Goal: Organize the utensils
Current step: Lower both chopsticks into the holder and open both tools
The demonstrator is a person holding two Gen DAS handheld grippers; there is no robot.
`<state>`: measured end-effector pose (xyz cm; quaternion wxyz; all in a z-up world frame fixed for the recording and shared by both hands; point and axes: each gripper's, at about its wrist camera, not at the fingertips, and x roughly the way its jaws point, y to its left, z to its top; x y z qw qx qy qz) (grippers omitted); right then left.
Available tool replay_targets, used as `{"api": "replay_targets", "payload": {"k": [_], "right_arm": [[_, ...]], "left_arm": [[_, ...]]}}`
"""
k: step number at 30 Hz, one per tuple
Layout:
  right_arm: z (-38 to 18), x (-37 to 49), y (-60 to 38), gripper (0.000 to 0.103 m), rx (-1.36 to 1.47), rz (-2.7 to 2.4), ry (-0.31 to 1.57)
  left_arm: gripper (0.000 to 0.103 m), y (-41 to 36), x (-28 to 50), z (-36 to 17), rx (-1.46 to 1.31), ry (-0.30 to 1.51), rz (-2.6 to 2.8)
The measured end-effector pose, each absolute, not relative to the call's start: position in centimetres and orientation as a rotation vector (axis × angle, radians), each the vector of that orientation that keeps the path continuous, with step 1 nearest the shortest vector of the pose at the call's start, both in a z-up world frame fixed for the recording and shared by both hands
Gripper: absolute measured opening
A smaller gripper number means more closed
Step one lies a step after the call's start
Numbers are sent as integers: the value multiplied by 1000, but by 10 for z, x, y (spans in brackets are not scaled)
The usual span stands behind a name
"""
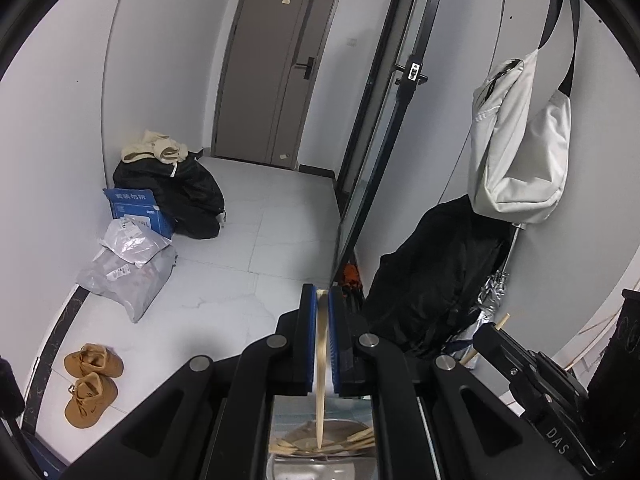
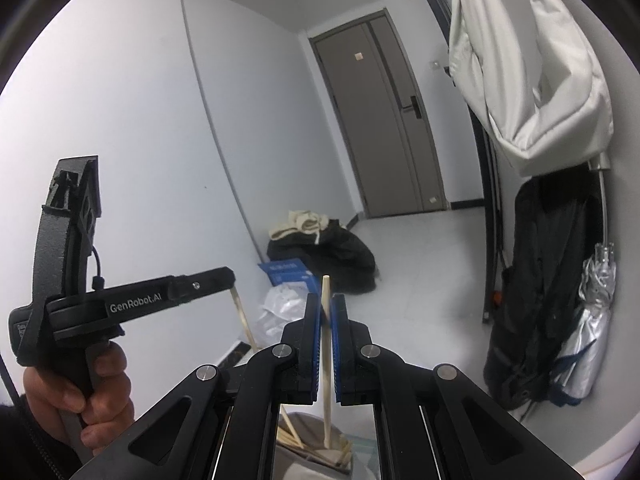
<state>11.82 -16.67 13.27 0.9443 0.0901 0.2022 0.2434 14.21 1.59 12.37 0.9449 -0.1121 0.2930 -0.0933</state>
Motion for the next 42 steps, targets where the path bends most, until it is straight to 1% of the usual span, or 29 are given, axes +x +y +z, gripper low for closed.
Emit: {"api": "replay_targets", "payload": {"k": [7,13,27,39,42], "right_arm": [[119,128,-157,4,156,497,436],[106,126,-151,4,136,508,455],[86,126,-142,4,84,518,508],[62,124,-134,4,67,522,616],[51,127,-130,5,62,539,671]], "left_arm": [[2,20,142,108,-212,577,-187],[2,20,141,96,-209,602,-198],[3,20,127,84,-187,623,-194],[4,19,119,61,-169,685,-156],[4,20,117,57,-170,681,-123]]}}
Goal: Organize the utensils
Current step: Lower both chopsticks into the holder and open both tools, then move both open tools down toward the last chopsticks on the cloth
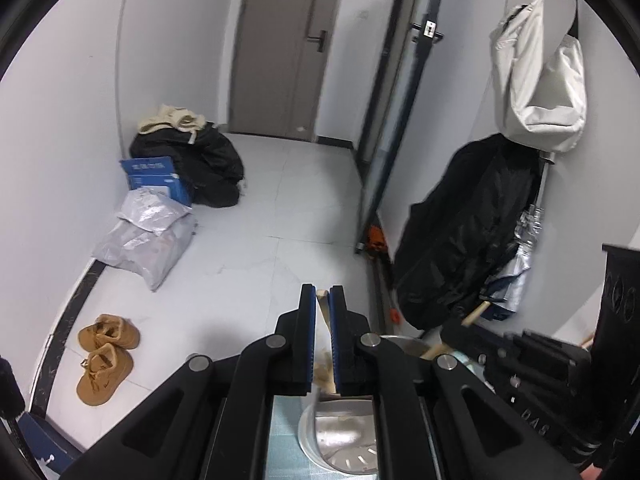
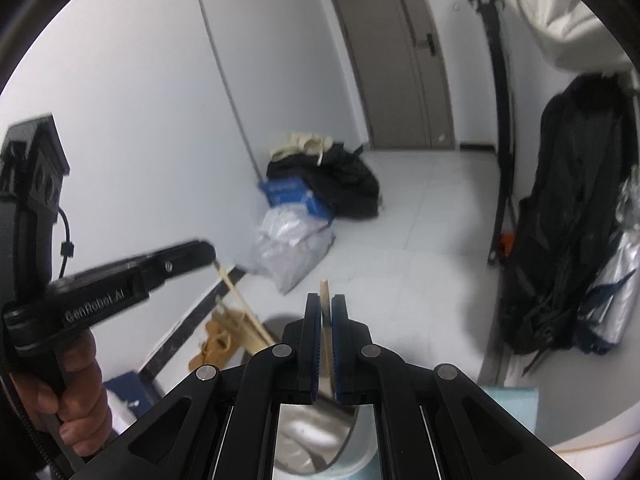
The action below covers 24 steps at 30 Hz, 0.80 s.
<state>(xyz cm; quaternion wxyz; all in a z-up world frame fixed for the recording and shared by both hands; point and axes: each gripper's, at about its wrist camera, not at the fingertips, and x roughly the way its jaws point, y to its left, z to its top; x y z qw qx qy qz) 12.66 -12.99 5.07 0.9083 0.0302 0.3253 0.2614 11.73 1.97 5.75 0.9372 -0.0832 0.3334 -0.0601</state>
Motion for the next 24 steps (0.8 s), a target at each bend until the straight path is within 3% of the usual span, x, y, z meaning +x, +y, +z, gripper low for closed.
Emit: {"api": "replay_targets", "payload": {"k": [8,12,14,18,24], "right_arm": [[50,112,-137,8,47,530,688],[53,101,-139,22,56,536,700],[55,93,-141,34,44,525,686],[58,83,-147,38,60,515,670],[60,68,-166,42,94,466,661]], "left_arm": [[4,20,116,51,-179,715,-108],[5,15,111,48,-146,713,-109],[5,16,112,44,-170,749,-137],[5,16,110,37,-174,783,-152],[13,13,98,41,-150,788,-172]]}}
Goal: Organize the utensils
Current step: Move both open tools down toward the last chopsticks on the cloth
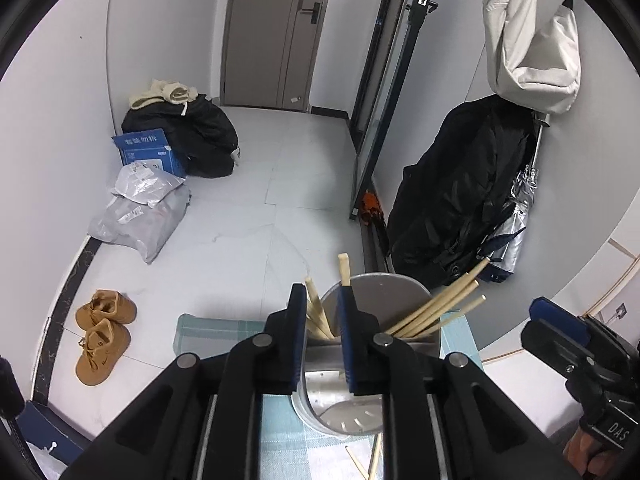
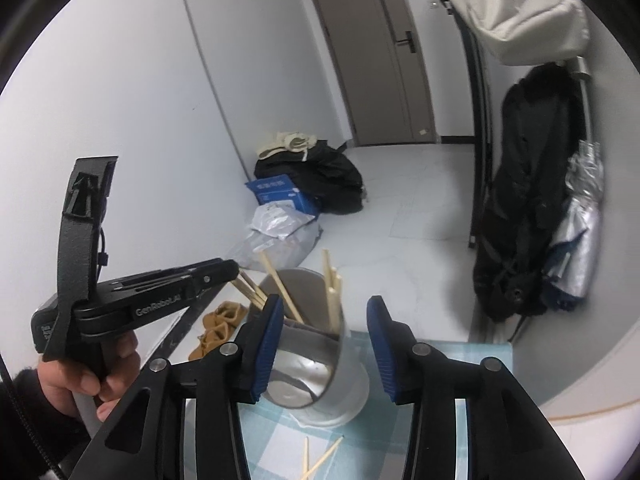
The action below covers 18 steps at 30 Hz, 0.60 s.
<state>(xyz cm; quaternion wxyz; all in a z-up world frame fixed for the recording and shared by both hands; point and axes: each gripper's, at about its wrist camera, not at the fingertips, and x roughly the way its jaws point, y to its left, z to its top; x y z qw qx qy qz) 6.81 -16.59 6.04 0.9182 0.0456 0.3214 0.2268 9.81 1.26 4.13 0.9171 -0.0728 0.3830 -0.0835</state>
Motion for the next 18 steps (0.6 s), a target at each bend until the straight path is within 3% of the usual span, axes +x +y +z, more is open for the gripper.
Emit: {"api": "replay_targets", "payload": {"k": [11,13,17,18], "right_arm": [[62,37,-184,59,131,445,612],[60,30,-186,62,137,445,598],[56,14,-191,67,147,436,571],[55,11,-192,69,150,432,566]], "left_arm": [[41,14,62,60,-160,716,-70],[53,17,53,62,-184,710,-54],[58,16,40,64,-175,693,-38],[64,16,38,64,-176,688,-33]]}}
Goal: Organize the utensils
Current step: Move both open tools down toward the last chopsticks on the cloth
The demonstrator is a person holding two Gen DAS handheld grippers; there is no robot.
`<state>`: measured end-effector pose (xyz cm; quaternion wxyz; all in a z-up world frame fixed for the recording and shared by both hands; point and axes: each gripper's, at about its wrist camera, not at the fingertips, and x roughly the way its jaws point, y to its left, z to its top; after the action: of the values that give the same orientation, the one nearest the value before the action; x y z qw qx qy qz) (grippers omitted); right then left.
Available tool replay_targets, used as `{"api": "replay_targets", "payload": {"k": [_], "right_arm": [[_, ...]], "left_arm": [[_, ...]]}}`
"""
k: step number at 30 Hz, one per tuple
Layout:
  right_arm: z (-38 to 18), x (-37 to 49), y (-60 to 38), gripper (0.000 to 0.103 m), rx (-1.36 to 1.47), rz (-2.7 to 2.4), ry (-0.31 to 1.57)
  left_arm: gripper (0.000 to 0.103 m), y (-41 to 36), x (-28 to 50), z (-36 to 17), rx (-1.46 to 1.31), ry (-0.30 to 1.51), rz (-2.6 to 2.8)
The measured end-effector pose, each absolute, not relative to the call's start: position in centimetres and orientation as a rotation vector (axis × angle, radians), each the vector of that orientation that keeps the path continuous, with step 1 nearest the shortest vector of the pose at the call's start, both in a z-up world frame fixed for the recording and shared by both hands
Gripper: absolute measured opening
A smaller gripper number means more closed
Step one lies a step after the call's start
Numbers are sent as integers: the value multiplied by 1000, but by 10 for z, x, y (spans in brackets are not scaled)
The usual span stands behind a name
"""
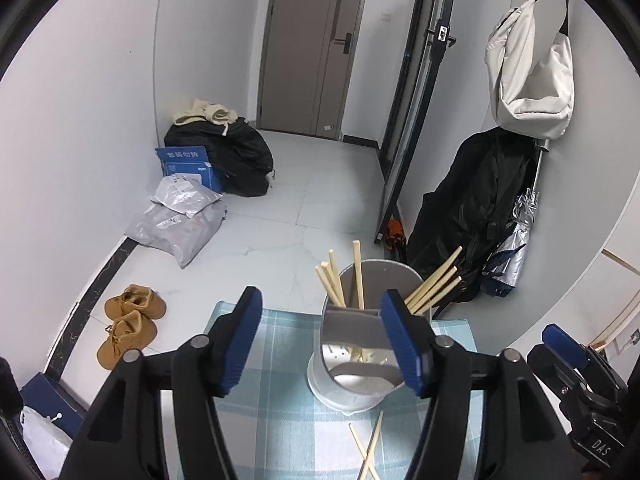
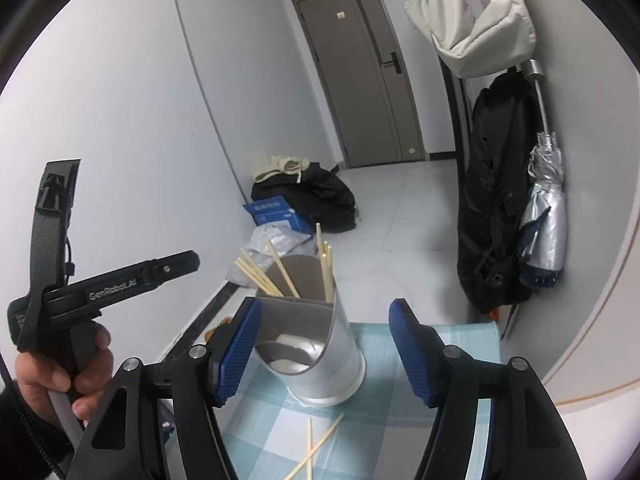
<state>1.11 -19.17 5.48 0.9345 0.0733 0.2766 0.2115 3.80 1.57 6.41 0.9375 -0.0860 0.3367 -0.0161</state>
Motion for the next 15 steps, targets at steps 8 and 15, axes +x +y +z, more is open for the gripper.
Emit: {"api": "replay_targets", "payload": {"k": [8,15], "right_arm": [[35,-9,-200,76,173,403,583],[4,-19,-203,76,170,393,663]], "left_arm": [[87,8,8,56,-135,597,13],[95,14,-4,23,-160,600,45]]}}
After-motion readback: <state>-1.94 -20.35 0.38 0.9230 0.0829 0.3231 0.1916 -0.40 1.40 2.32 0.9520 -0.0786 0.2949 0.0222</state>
